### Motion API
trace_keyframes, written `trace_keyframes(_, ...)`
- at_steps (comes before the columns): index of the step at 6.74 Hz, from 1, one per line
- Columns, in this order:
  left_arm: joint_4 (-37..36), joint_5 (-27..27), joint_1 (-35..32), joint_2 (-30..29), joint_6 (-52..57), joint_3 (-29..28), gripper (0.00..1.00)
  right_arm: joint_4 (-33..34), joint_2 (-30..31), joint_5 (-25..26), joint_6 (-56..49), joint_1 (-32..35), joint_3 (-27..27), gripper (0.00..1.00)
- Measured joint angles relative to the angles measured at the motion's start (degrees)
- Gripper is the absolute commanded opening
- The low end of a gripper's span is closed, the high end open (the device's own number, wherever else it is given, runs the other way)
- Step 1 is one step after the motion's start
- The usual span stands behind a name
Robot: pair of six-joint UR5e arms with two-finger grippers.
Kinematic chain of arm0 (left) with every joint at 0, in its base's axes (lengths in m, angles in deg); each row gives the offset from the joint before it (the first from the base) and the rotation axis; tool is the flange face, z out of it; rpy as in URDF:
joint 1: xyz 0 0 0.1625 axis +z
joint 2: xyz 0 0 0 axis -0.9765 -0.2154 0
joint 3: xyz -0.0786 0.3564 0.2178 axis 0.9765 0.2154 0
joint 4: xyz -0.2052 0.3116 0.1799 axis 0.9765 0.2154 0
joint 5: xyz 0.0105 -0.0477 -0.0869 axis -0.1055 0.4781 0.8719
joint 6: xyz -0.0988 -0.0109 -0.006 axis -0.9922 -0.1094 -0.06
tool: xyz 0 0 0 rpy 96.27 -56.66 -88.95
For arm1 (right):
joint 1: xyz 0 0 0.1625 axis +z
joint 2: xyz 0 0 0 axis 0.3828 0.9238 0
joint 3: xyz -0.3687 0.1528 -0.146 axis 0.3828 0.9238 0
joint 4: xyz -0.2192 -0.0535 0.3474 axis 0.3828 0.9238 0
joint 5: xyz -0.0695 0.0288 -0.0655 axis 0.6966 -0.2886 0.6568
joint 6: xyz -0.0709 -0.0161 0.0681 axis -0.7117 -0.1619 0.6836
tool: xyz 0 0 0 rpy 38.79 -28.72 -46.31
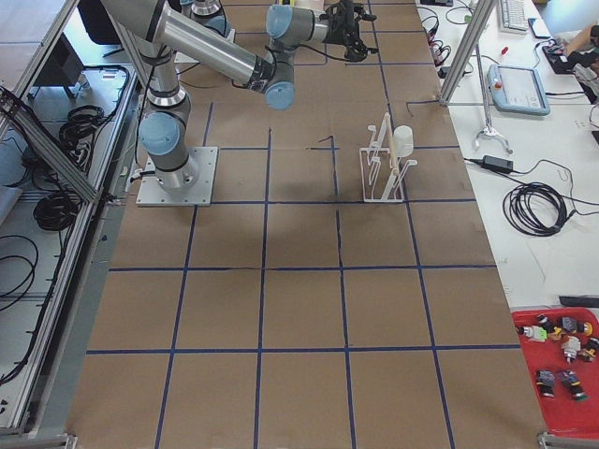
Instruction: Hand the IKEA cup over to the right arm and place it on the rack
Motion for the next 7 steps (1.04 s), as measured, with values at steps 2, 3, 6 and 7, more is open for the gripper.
trace_keyframes(2, 0.26, 0.08, -0.01, -0.12, -0.02, -0.44, 0.00, 0.38, 0.11, -0.24, 16.18, 2.59, -0.91, 1.00)
trace_keyframes(3, 0.30, 0.31, -0.01, -0.10, 0.10, -0.76, 0.00, 1.28, 0.04, -0.30, 22.52, 3.58, -1.25, 1.00)
trace_keyframes(6, 5.29, 0.60, -0.26, -0.10, 0.37, -9.59, 0.00, 3.81, -0.01, -0.35, 37.41, 4.86, -1.42, 1.00)
trace_keyframes(7, 12.61, 1.26, -0.74, -0.99, 0.56, -17.92, 0.00, 3.94, 0.05, -0.33, 38.88, 4.92, -1.41, 1.00)
